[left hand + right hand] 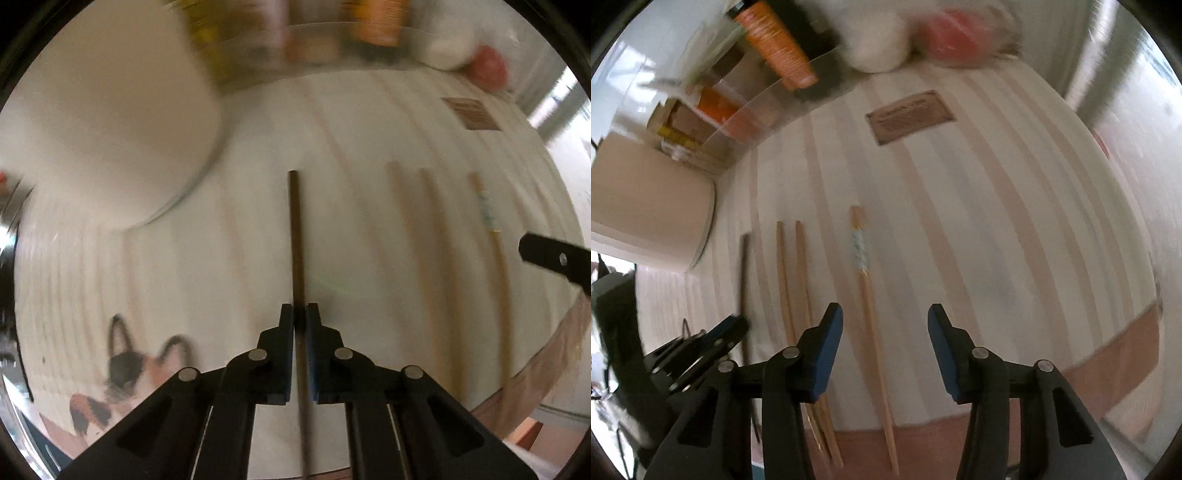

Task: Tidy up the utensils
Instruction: 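Grasp a dark chopstick with the left tool while the right tool grasps the banded light chopstick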

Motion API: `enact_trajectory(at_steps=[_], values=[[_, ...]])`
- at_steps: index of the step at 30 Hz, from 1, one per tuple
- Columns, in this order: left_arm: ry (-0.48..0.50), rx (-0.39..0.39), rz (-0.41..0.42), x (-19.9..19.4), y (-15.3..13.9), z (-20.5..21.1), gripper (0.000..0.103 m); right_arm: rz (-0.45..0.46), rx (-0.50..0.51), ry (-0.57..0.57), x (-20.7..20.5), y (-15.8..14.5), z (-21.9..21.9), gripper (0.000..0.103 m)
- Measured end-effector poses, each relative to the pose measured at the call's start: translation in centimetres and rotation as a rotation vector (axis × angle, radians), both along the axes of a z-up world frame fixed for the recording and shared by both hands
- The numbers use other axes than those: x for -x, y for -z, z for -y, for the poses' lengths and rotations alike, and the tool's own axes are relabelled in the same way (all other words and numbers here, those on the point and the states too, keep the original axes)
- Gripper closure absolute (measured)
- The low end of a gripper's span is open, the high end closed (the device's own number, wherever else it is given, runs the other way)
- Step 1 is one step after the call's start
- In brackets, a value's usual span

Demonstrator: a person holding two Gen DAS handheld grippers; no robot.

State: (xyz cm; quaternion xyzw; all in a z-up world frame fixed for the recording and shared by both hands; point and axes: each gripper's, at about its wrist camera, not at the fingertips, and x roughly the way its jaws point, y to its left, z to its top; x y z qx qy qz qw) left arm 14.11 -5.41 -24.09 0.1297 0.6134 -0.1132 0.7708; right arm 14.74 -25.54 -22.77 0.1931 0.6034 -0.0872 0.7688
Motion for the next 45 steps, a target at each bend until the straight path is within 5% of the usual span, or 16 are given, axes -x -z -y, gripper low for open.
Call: enact_trajectory(at_steps=[7, 15, 27, 45], values=[[-0.142, -0.01, -0.033, 0.2, -0.5, -6.9, 0.099, -0.096, 0.135, -0.123, -4.1, 2.6, -3.0, 0.096], [-0.245, 0.131, -0.166, 1.8, -0.7, -12.3, 0.099, -0.172, 0.027, -0.119, -0.4, 3.8, -3.4, 0.096], [-0.139, 0.058, -0.131, -2.7, -1.4, -8.5, 0.094, -0.213, 0.028, -0.105, -2.3, 4.6, -3.2, 0.096], [-0.119, 0.051, -0.159, 0.3, 0.0, -10.5, 0.087, -0.259, 0.06, -0.13, -1.7, 4.4, -6.0, 0.096]])
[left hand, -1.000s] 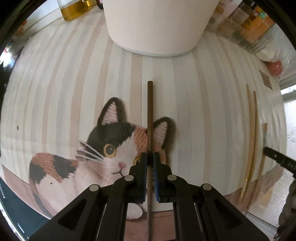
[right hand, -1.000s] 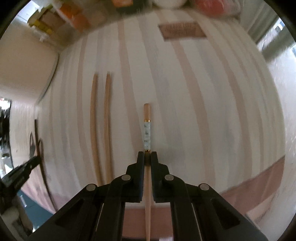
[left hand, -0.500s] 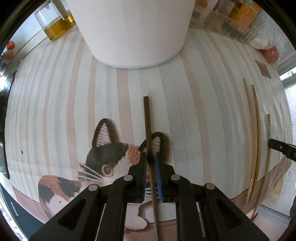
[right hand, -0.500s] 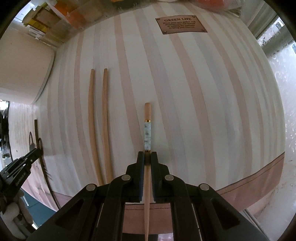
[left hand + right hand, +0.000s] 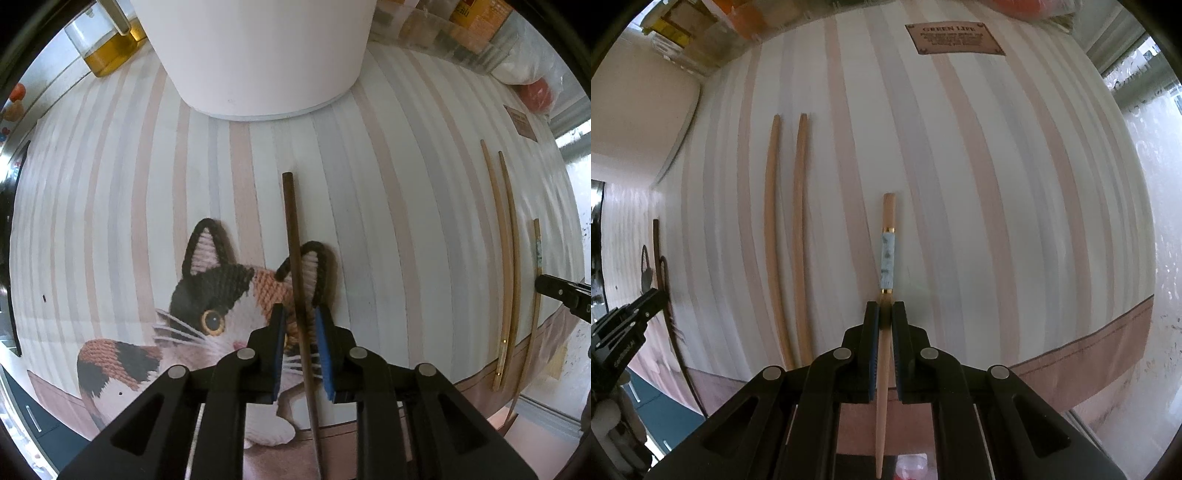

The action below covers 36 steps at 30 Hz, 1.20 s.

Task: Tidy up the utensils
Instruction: 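Grasp a dark chopstick with the left tool while the right tool grasps the banded light chopstick, then lift both held chopsticks and carry them toward the pink holder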

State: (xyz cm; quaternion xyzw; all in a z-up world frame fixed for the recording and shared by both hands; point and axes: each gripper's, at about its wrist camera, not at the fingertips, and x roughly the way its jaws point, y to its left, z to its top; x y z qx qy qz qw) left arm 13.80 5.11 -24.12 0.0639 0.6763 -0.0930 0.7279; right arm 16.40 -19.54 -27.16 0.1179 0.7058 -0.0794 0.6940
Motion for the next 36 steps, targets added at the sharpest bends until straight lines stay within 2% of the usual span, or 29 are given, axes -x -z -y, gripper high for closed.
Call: enact_trajectory(at_steps=[4, 14, 17, 21, 27, 36], values=[[0.001, -0.004, 0.007, 0.8, 0.4, 0.2, 0.087, -0.001, -0.001, 0.002, 0.1, 0.0, -0.2, 0.095], [0.019, -0.012, 0.027, -0.6, 0.3, 1.4, 0.091, 0.025, 0.022, 0.011, 0.0, 0.2, -1.1, 0.095], [0.023, -0.01, 0.031, -0.6, 0.3, 1.6, 0.099, 0.039, 0.026, 0.006, 0.1, 0.3, -0.8, 0.096], [0.019, -0.007, 0.044, -0.6, -0.1, 1.7, 0.099, 0.076, 0.01, 0.019, 0.6, 0.0, -0.7, 0.096], [-0.013, 0.049, 0.122, -0.6, -3.4, 0.5, 0.099, 0.199, -0.025, 0.064, 3.5, -3.2, 1.3, 0.096], [-0.014, 0.103, 0.278, -1.1, -10.3, -1.4, 0.1, 0.401, -0.047, 0.045, 5.4, -10.3, 0.0, 0.097]])
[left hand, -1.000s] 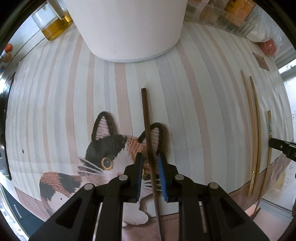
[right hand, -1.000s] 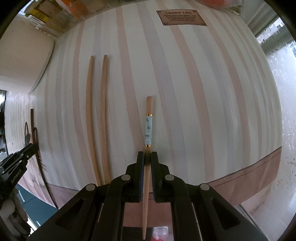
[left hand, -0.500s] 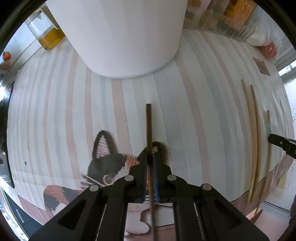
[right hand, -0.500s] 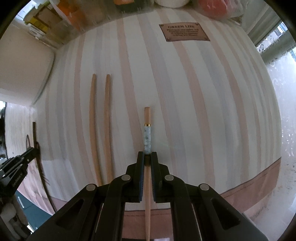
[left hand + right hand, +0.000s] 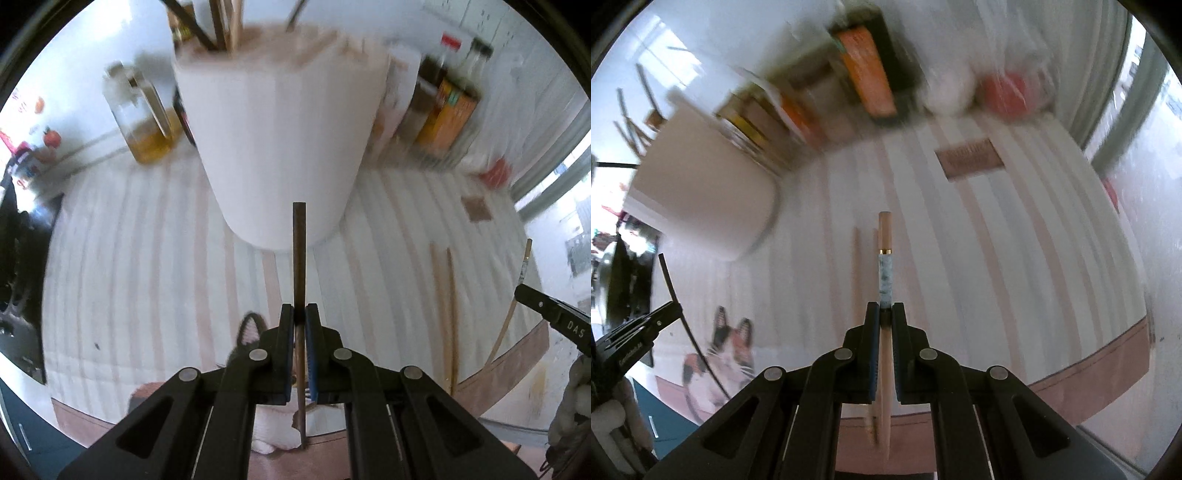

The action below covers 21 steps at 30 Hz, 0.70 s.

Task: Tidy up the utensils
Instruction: 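Lift both held chopsticks and carry them toward the pink holder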

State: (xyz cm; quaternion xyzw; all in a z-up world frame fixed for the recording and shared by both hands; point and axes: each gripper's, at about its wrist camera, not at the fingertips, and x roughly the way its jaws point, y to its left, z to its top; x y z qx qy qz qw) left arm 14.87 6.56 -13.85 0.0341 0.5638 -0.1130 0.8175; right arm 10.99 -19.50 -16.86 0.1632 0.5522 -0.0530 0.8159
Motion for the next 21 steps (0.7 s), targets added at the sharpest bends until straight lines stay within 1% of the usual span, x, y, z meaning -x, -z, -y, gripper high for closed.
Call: enact_trajectory(at_steps=[2, 3, 4, 6, 9, 10, 11, 12, 14, 16, 18, 19, 20, 21], values=[[-0.006, 0.002, 0.04, 0.1, -1.8, -0.4, 0.1, 0.046, -0.002, -0.014, 0.0, -1.8, -0.7, 0.098], [-0.008, 0.0, 0.063, -0.1, -2.6, -0.6, 0.1, 0.061, -0.002, -0.019, -1.0, -2.3, -1.0, 0.103], [-0.01, -0.002, 0.082, -0.2, -3.3, -1.0, 0.1, 0.088, -0.003, -0.029, -0.9, -3.1, -1.4, 0.103], [-0.015, -0.007, 0.115, -0.2, -4.4, -1.3, 0.1, 0.125, -0.004, -0.038, -2.2, -4.3, -2.2, 0.103], [-0.018, -0.012, 0.146, -0.3, -5.4, -1.7, 0.1, 0.152, -0.004, -0.063, -2.9, -5.0, -3.2, 0.103], [-0.021, -0.016, 0.152, -0.5, -5.5, -1.6, 0.1, 0.136, -0.017, -0.079, -3.3, -4.6, -3.4, 0.103], [-0.027, -0.018, 0.153, -0.7, -5.4, -1.7, 0.1, 0.107, -0.056, -0.08, -3.9, -3.9, -3.3, 0.103], [-0.033, -0.017, 0.154, -0.8, -5.4, -1.8, 0.1, 0.104, -0.087, -0.061, -4.0, -3.5, -3.0, 0.103], [-0.048, -0.025, 0.162, -0.9, -5.4, -2.0, 0.1, 0.035, -0.152, -0.058, -5.3, -1.5, -2.6, 0.102], [-0.06, -0.04, 0.172, -1.2, -5.4, -2.1, 0.1, -0.013, -0.189, -0.025, -6.2, 0.4, -2.2, 0.101], [-0.074, -0.051, 0.177, -1.4, -5.3, -2.5, 0.099, -0.059, -0.212, -0.032, -7.3, 2.1, -2.5, 0.09], [-0.092, -0.063, 0.181, -1.7, -5.2, -2.8, 0.099, -0.077, -0.224, -0.028, -8.0, 2.9, -2.8, 0.078], [-0.102, -0.07, 0.183, -1.8, -5.1, -3.0, 0.099, -0.096, -0.235, -0.032, -8.6, 3.7, -3.2, 0.069], [-0.118, -0.081, 0.186, -2.0, -4.9, -3.3, 0.099, -0.106, -0.237, -0.032, -9.1, 4.3, -3.6, 0.068]])
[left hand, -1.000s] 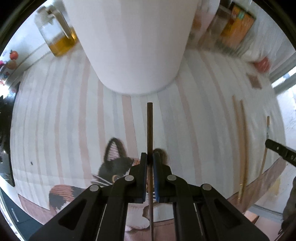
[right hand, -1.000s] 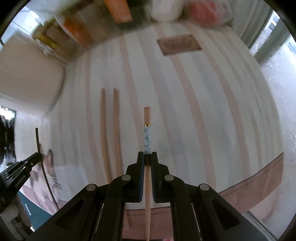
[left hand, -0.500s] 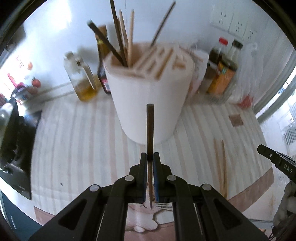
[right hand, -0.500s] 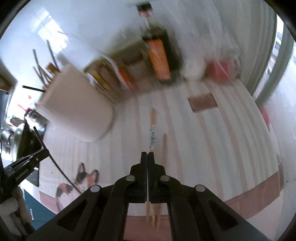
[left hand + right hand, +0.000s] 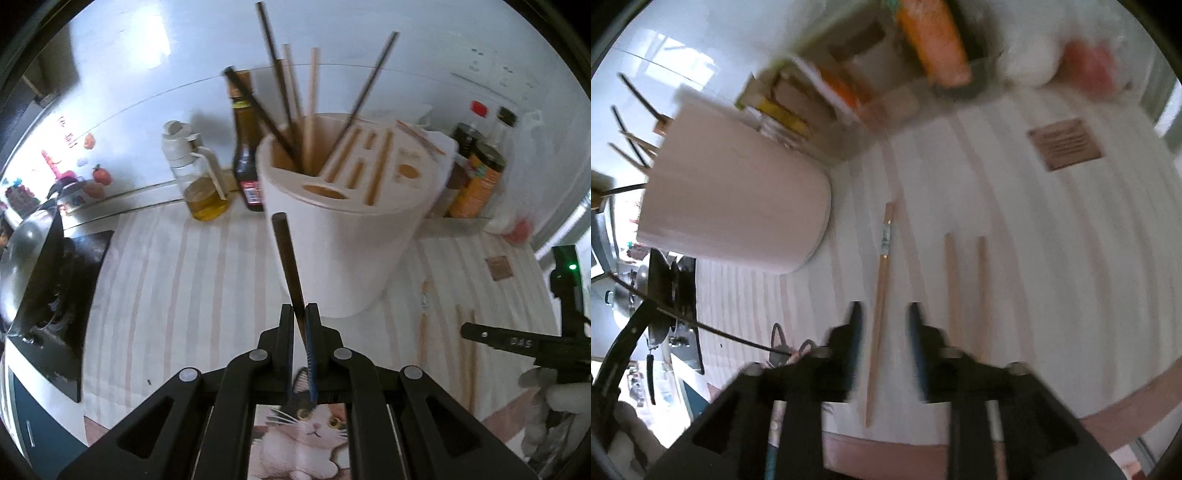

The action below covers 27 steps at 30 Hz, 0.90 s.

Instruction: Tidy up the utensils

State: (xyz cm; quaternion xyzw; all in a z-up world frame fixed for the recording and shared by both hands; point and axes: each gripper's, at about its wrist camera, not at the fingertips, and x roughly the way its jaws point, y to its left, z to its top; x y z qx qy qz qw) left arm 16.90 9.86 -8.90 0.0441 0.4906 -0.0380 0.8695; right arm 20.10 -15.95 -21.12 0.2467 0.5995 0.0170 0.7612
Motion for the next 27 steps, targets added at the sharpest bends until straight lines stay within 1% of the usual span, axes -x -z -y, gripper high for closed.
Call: enact_trajectory(at_steps=[2, 5, 6, 8, 9, 10, 11, 12, 14, 15, 18, 22, 27], values=[[-0.034, -0.035, 0.013, -0.4, 0.3, -0.6, 0.1, -0.025, 0.029, -0.011, -1.7, 1.3, -1.3, 0.068], [-0.073, -0.056, 0.021, -0.8, 0.7, -1.5, 0.1, -0.051, 0.085, -0.033, -3.9, 2.7, -3.4, 0.068], [-0.086, -0.059, 0.023, -1.0, 0.8, -1.9, 0.1, -0.06, 0.115, -0.046, -4.6, 3.1, -4.3, 0.068], [-0.105, -0.056, 0.022, -1.1, 0.8, -2.5, 0.1, -0.092, 0.208, -0.076, -5.8, 4.2, -6.2, 0.068], [-0.114, -0.055, 0.023, -1.2, 0.8, -2.8, 0.1, -0.105, 0.234, -0.085, -6.1, 4.6, -6.8, 0.068], [-0.121, -0.053, 0.022, -1.2, 0.8, -3.1, 0.1, -0.129, 0.271, -0.103, -6.4, 5.3, -7.5, 0.071], [-0.123, -0.053, 0.023, -1.2, 0.8, -3.2, 0.1, -0.136, 0.32, -0.114, -6.6, 5.6, -8.1, 0.086], [-0.126, -0.052, 0.025, -1.1, 0.8, -3.4, 0.1, -0.121, 0.36, -0.128, -6.6, 5.4, -8.7, 0.094], [-0.127, -0.051, 0.028, -1.0, 0.9, -3.6, 0.1, -0.115, 0.403, -0.165, -6.5, 5.2, -9.7, 0.096], [-0.127, -0.045, 0.026, -1.0, 0.9, -3.7, 0.1, -0.11, 0.407, -0.176, -6.4, 5.1, -9.8, 0.096], [-0.124, -0.035, 0.026, -0.9, 0.8, -3.8, 0.1, -0.085, 0.361, -0.169, -5.8, 4.3, -9.6, 0.097], [-0.112, -0.022, 0.036, -0.4, 0.1, -3.8, 0.1, 0.017, 0.312, -0.154, -3.7, 0.8, -8.6, 0.097], [-0.098, 0.002, 0.053, 0.2, -1.0, -3.9, 0.1, 0.169, 0.273, -0.122, -0.9, -5.0, -7.7, 0.097]])
